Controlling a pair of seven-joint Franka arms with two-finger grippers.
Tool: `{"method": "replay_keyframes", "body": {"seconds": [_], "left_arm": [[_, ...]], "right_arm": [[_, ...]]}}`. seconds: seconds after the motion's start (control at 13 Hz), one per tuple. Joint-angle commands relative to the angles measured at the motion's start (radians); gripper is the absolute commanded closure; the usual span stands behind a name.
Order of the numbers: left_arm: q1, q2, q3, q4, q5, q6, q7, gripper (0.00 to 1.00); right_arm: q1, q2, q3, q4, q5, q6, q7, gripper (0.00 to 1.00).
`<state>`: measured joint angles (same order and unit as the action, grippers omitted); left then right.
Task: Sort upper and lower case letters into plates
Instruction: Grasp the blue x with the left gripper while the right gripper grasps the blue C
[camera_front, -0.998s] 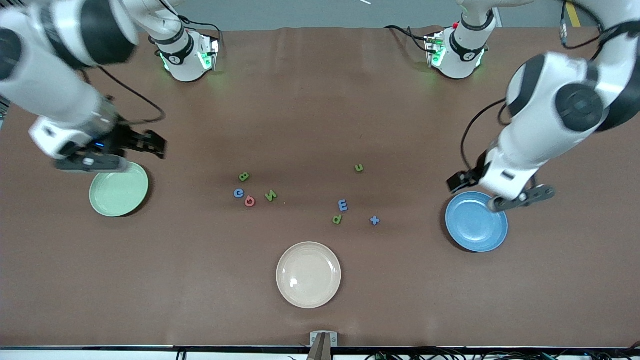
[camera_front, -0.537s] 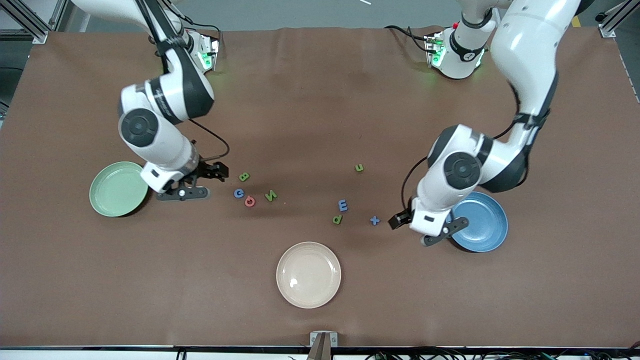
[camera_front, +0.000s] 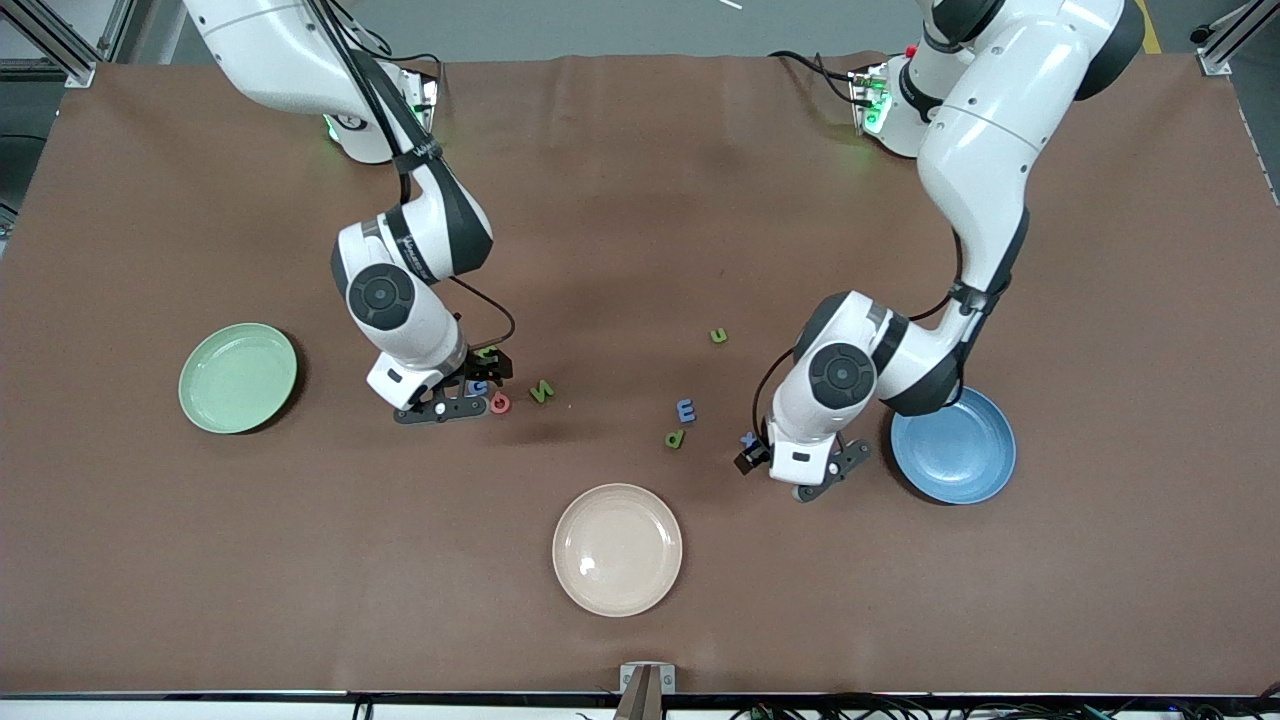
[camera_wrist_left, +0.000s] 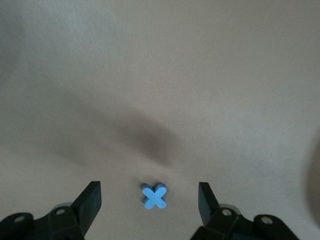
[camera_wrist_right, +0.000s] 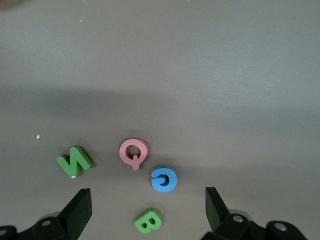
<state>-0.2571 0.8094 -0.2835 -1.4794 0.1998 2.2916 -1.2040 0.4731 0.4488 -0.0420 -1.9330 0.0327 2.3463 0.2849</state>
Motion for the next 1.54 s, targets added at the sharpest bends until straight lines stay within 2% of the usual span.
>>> {"method": "replay_keyframes", "body": {"seconds": [0.0, 0.08, 0.46, 0.61, 0.84, 0.92, 1.07, 1.23, 1.3, 1.46], "left_arm": [[-0.04, 0.03, 0.024, 0.028, 0.021, 0.0, -0.054, 0.27], [-0.044, 0.037, 0.024, 0.028, 0.021, 0.0, -0.064, 0.32], [-0.047, 0.059, 0.024, 0.03, 0.023, 0.0, -0.066, 0.43], [-0.048, 0.066, 0.023, 0.03, 0.023, 0.0, -0.066, 0.59], [-0.048, 0.06, 0.024, 0.028, 0.029, 0.0, -0.063, 0.96], [-0.042, 0.051, 0.024, 0.027, 0.049, -0.003, -0.063, 1.0], [-0.005, 0.005, 0.024, 0.019, 0.072, -0.039, -0.058, 1.0], [0.033, -0.054, 0.023, 0.015, 0.076, -0.121, -0.042, 1.0], [0.065, -0.094, 0.023, -0.017, 0.076, -0.124, -0.023, 1.0], [0.146, -0.166, 0.02, -0.097, 0.082, -0.126, 0.122, 1.0]], "right_arm": [[0.021, 0.034, -0.012, 0.005, 0.006, 0.022, 0.004, 0.0], [0.019, 0.042, -0.012, 0.005, 0.003, 0.022, -0.003, 0.02], [0.009, 0.061, -0.013, -0.024, -0.027, 0.036, -0.006, 0.15], [0.007, 0.062, -0.013, -0.047, -0.027, 0.068, -0.006, 0.18], [0.007, 0.085, -0.013, -0.058, -0.027, 0.1, -0.006, 0.19], [0.007, 0.09, -0.013, -0.058, -0.027, 0.103, -0.007, 0.2], [0.009, 0.091, -0.013, -0.058, -0.027, 0.105, -0.007, 0.25], [0.007, 0.094, -0.013, -0.058, -0.027, 0.105, -0.007, 0.34], [0.009, 0.094, -0.013, -0.057, -0.027, 0.105, -0.006, 0.39], [0.006, 0.096, -0.013, -0.057, -0.027, 0.111, -0.006, 0.4]]}}
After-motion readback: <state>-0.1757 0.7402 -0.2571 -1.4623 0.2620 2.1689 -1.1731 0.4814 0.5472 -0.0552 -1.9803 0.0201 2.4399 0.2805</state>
